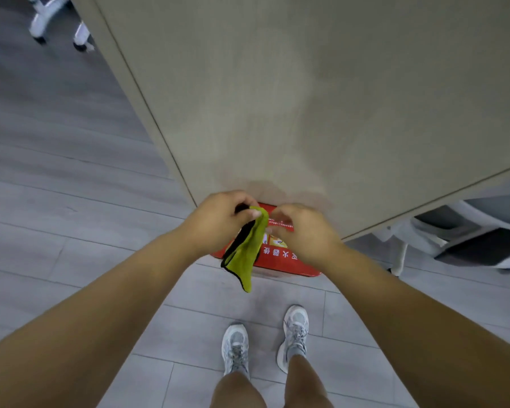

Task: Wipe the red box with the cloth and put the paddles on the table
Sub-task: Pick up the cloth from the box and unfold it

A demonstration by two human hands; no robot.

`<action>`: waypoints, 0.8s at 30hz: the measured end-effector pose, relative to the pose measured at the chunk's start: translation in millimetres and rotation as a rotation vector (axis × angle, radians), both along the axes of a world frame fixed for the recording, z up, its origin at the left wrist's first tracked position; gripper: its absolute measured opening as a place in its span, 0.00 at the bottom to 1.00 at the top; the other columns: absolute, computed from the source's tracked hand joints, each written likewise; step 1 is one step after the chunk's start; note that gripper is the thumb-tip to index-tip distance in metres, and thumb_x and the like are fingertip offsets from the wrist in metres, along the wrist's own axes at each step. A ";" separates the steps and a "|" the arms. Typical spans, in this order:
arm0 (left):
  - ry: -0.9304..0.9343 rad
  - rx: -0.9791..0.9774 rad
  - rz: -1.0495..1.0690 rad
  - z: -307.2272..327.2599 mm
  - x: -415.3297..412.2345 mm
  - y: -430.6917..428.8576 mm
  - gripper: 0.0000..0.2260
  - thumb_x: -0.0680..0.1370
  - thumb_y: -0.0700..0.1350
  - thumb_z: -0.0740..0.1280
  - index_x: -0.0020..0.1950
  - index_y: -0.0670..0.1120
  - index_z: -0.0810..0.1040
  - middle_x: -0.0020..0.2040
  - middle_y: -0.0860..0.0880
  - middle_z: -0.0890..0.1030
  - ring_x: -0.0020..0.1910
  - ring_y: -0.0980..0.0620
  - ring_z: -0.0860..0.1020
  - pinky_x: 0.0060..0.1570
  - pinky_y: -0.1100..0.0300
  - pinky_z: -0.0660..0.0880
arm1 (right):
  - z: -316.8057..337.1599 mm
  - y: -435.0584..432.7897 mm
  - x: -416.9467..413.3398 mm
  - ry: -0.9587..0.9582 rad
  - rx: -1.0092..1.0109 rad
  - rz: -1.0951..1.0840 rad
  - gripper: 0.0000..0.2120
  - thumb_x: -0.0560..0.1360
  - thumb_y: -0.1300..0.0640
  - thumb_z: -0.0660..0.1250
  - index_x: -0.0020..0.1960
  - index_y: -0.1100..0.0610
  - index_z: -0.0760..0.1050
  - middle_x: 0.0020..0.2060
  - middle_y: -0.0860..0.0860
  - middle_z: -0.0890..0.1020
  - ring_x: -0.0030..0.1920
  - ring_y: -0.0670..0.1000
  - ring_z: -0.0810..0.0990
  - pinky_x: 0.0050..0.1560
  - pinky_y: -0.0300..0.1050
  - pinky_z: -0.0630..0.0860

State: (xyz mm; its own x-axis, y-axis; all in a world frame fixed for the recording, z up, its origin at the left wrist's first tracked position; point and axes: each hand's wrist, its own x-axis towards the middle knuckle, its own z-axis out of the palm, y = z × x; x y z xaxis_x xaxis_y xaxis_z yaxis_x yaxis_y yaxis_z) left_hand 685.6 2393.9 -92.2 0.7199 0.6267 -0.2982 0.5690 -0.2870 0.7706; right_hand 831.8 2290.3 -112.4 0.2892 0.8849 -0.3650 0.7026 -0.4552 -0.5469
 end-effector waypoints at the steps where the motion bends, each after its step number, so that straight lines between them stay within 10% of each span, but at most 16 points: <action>1: -0.013 0.002 0.011 11.5 -1.6 -0.8 0.06 0.77 0.46 0.65 0.49 0.46 0.79 0.44 0.49 0.80 0.43 0.51 0.76 0.46 0.58 0.72 | 8.1 -1.2 -2.3 0.029 0.031 -0.027 0.10 0.76 0.50 0.67 0.55 0.52 0.79 0.51 0.49 0.81 0.53 0.51 0.78 0.53 0.46 0.74; 9: -0.170 0.021 0.018 92.1 -5.8 -15.9 0.03 0.77 0.45 0.66 0.43 0.49 0.78 0.40 0.51 0.81 0.40 0.55 0.77 0.44 0.65 0.72 | 75.9 -27.7 -23.8 0.478 0.237 -0.129 0.11 0.72 0.58 0.72 0.50 0.45 0.75 0.50 0.48 0.83 0.52 0.47 0.81 0.57 0.46 0.76; 14: -0.236 0.101 0.005 136.2 -0.1 -36.4 0.04 0.77 0.47 0.66 0.43 0.50 0.78 0.40 0.53 0.80 0.41 0.57 0.77 0.44 0.67 0.72 | 114.9 -43.8 -19.5 0.389 0.375 -0.295 0.09 0.77 0.62 0.64 0.44 0.49 0.76 0.44 0.56 0.83 0.47 0.57 0.80 0.53 0.55 0.75; 19: -0.288 0.219 0.034 161.6 4.8 -65.3 0.06 0.79 0.46 0.62 0.43 0.52 0.71 0.38 0.55 0.75 0.37 0.59 0.73 0.40 0.69 0.69 | 163.1 -65.4 -3.1 0.304 0.471 -0.297 0.10 0.79 0.62 0.61 0.40 0.52 0.70 0.34 0.49 0.74 0.35 0.46 0.70 0.39 0.40 0.69; 24: -0.446 -0.059 0.102 167.2 13.9 -113.4 0.10 0.75 0.51 0.69 0.53 0.52 0.71 0.50 0.49 0.79 0.48 0.52 0.78 0.49 0.57 0.74 | 199.4 -101.0 19.3 0.273 0.571 -0.335 0.10 0.79 0.60 0.62 0.40 0.50 0.73 0.37 0.53 0.78 0.38 0.49 0.74 0.44 0.47 0.73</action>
